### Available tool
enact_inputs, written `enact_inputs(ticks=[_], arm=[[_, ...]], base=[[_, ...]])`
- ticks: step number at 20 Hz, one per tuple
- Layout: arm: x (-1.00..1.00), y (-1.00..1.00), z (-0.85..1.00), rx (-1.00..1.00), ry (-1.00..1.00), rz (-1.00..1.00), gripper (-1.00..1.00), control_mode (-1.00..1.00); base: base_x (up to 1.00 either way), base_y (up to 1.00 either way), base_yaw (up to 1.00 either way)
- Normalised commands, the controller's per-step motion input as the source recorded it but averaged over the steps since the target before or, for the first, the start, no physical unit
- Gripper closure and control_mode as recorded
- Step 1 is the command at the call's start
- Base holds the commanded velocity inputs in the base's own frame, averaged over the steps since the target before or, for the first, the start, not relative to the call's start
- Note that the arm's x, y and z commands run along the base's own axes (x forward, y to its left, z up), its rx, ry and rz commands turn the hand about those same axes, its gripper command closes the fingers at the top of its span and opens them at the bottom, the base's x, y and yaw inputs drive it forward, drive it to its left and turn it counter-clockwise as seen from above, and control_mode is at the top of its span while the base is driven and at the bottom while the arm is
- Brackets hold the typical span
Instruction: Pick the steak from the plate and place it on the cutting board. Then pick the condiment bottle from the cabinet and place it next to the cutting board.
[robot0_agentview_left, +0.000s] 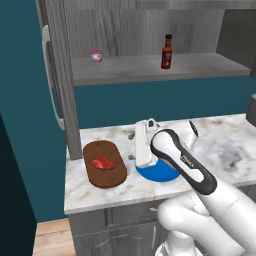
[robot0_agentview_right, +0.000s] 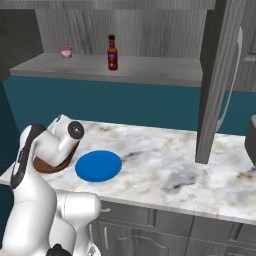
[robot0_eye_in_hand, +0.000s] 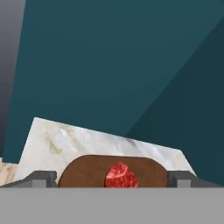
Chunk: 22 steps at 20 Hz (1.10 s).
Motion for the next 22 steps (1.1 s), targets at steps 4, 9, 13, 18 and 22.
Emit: enact_inputs(ticks=[4,9,13,18,22], arm=[[-0.05,-0.21,0.01,0.01,0.0,0.0,-1.0,-1.0],[-0.01,-0.19,0.15,0.1,0.0,0.02,-1.0,-1.0],[0.0,-0.18,0.15,0.15,0.0,0.03,-1.0,-1.0],[0.0,-0.16,0.05,0.15,0.0,0.03,-1.0,-1.0],[0.0,-0.14,0.0,0.11,0.0,0.04,-1.0,-1.0]], base=[[0.0,0.0,0.0],[0.0,0.0,0.0],[0.0,0.0,0.0],[0.0,0.0,0.0],[0.0,0.0,0.0]])
